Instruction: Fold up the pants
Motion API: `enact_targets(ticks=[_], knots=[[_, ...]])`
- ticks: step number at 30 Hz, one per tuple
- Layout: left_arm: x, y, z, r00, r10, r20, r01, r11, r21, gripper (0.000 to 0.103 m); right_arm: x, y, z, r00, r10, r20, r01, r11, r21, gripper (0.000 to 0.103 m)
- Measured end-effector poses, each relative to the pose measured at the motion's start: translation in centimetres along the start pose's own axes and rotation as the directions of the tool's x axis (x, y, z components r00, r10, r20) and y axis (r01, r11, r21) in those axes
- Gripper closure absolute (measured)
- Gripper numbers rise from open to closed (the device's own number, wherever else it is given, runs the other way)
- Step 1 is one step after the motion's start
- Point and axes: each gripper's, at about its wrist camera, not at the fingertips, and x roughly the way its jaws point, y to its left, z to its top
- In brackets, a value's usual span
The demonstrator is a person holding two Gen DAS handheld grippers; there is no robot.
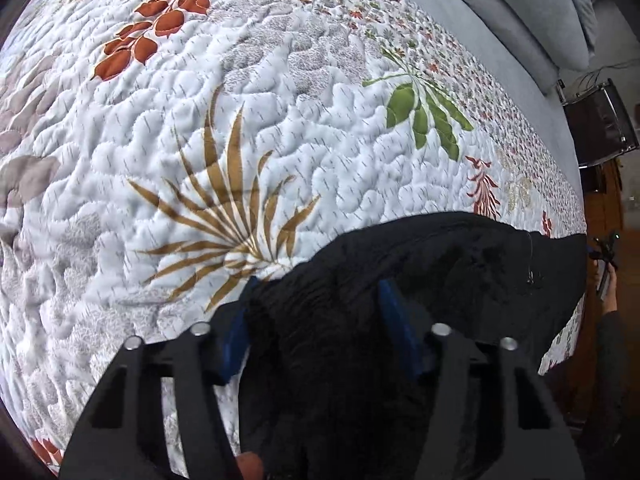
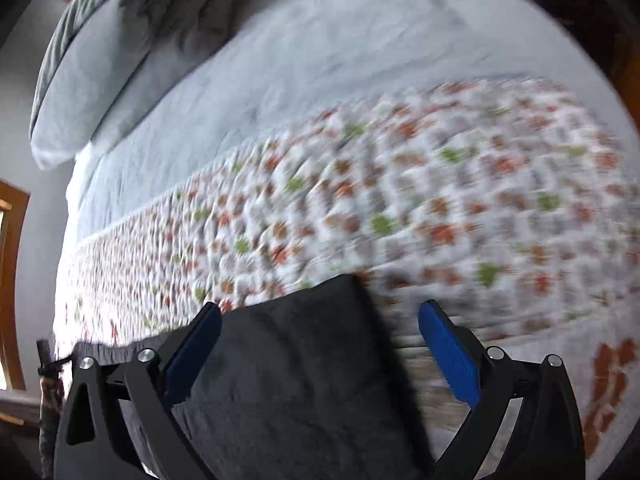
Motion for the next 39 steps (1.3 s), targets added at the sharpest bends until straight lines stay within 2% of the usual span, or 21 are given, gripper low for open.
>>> enact_targets(ticks=[2,4,5,6,7,8,9,13,18,27,33,36,39], knots=[[-0.2,-0.2,-0.2,1.000,-0.004,0.007,0.004,1.000,0.008,0.050,0.6,0.9,-0.2,1.000,0.010,-0.028,-0.011,0.999,-0.040,0.003],[0.3,-0.2,-0.2,1.000,0.007,0.000,-0.007,1.000,0.007,0.049,0.4,1.6,-0.5,0.998,0.056,-0.010,-0.057,0.997,-0.047,0.006],[0.5,-0.3,0.0,1.000,0.020,0.003,-0.020,1.000,0.005,0.050,0.2,1.8,-0.5,0.998,0.064,-0.002,-0.064,0.997,-0.054,0.025],[0.6,-0.5,0.2,0.999,0.034,0.008,-0.034,0.999,0.006,0.057,-0.1,2.0,-0.5,0.998,0.068,0.003,-0.067,0.996,-0.059,0.042],[0.5,-0.5,0.3,0.999,0.049,0.010,-0.049,0.999,0.011,0.068,-0.2,2.1,-0.4,0.998,0.066,0.002,-0.066,0.996,-0.060,0.071],[0.3,-0.6,0.5,0.999,0.048,0.015,-0.048,0.999,0.011,0.077,-0.9,2.3,-0.5,0.998,0.064,0.012,-0.063,0.995,-0.078,0.082],[0.1,-0.7,0.6,0.999,0.043,0.021,-0.043,0.999,0.011,0.085,-1.3,2.7,-0.5,0.998,0.067,0.018,-0.065,0.994,-0.092,0.084],[-0.3,-1.2,0.6,0.998,0.063,0.032,-0.064,0.998,0.028,0.089,-3.5,3.7,-0.9,0.996,0.060,0.058,-0.054,0.993,-0.106,0.089],[-3.1,-2.0,-0.1,0.993,0.035,0.116,-0.041,0.998,0.051,0.090,-8.4,3.5,-1.8,0.990,0.051,0.131,-0.038,0.994,-0.100,0.092],[-9.1,-4.7,-2.7,0.969,-0.045,0.243,0.013,0.991,0.132,0.090,-16.9,5.1,-6.9,0.970,0.086,0.227,-0.056,0.990,-0.133,0.094],[-13.1,-6.9,-6.0,0.935,-0.108,0.338,0.041,0.979,0.200,0.090,-23.2,6.1,-11.3,0.953,0.087,0.291,-0.041,0.986,-0.160,0.094],[-15.2,-7.1,-8.9,0.904,-0.164,0.396,0.069,0.968,0.242,0.090,-26.5,6.0,-14.8,0.934,0.106,0.342,-0.047,0.983,-0.179,0.094],[-16.9,-6.6,-12.8,0.867,-0.236,0.439,0.117,0.953,0.280,0.090,-29.2,5.9,-20.0,0.908,0.139,0.396,-0.054,0.975,-0.217,0.095]])
